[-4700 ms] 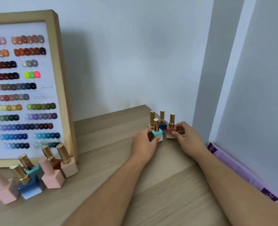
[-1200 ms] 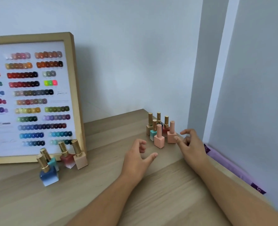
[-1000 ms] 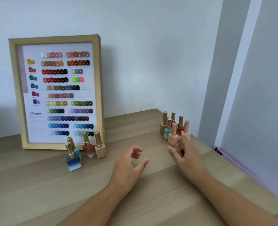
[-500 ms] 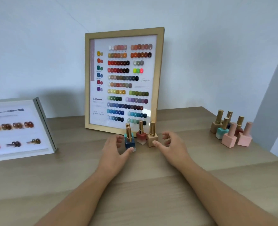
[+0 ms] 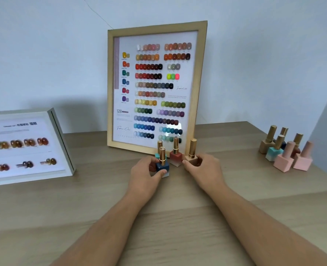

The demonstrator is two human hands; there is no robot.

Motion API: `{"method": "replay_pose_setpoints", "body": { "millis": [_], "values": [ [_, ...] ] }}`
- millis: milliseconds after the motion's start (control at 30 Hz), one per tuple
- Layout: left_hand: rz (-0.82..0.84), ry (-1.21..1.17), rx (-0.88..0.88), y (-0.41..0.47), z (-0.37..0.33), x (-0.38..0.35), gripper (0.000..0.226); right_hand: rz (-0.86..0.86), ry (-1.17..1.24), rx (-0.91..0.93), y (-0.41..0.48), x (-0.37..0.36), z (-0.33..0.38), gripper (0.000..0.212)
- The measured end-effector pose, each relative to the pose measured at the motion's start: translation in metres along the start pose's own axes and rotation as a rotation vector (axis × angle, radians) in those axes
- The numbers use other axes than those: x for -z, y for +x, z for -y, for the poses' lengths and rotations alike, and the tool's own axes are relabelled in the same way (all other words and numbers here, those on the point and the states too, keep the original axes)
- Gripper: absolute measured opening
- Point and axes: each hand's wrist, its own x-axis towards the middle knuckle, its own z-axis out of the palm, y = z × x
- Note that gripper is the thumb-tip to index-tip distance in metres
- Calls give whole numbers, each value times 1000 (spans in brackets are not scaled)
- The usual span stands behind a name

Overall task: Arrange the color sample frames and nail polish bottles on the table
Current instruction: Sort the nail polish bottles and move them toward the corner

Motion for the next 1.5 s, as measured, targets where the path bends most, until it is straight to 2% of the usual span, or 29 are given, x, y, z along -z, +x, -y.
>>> {"method": "replay_pose_setpoints", "body": {
  "millis": [100,300,633,767,1033,1433,1500],
  "values": [
    [11,12,-46,-10,-7,-3,28,-20,56,3,-8,17,-8,19],
    [180,-72,-236,-33,-49,-49,30,-109,97,-50,-25,86,-51,16],
    [333,-213,-254,-28,-136,-164,24,-369,32,-236,-36,193,-140,19],
    [350,-237,-257,-23,-158,-200,21,-366,11,-311,-24,213,-167,20],
    [328,-253,-289,-14,-183,-243,26,-339,-54,-286,3,220,-186,23],
    [356,-208,-271,-13,-186,-244,29,-251,-112,-258,9,220,-185,32],
    [356,-237,-250,-15,-184,-239,31,-253,-80,-268,7,220,-185,41]
  ]
}}
